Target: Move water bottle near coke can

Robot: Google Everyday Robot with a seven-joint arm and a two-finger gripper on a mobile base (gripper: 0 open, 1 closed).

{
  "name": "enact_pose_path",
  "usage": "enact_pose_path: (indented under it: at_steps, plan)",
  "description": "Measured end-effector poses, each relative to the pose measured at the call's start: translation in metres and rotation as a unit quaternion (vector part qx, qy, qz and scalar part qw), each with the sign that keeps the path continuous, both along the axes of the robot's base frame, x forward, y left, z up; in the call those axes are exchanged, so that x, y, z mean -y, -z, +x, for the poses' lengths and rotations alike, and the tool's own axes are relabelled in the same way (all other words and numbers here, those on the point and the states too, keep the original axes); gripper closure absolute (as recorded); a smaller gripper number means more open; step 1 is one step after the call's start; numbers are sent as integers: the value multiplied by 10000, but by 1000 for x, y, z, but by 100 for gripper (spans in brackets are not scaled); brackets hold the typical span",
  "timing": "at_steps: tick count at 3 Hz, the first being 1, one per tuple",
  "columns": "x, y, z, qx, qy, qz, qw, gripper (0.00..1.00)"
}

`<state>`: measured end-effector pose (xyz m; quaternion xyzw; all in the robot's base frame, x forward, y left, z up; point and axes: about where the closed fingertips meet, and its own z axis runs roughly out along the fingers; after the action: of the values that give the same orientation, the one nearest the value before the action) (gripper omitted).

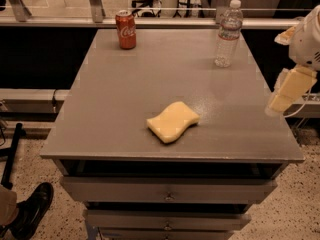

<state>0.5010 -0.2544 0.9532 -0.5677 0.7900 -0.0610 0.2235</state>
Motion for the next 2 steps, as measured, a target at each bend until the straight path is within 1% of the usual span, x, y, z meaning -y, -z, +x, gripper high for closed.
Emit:
enact_pose_path:
  at_steps: [1, 2]
  plan:
    - [24, 16, 58, 610, 194, 270, 9976, 0]
    - [37, 22, 106, 1071, 285, 693, 9914, 0]
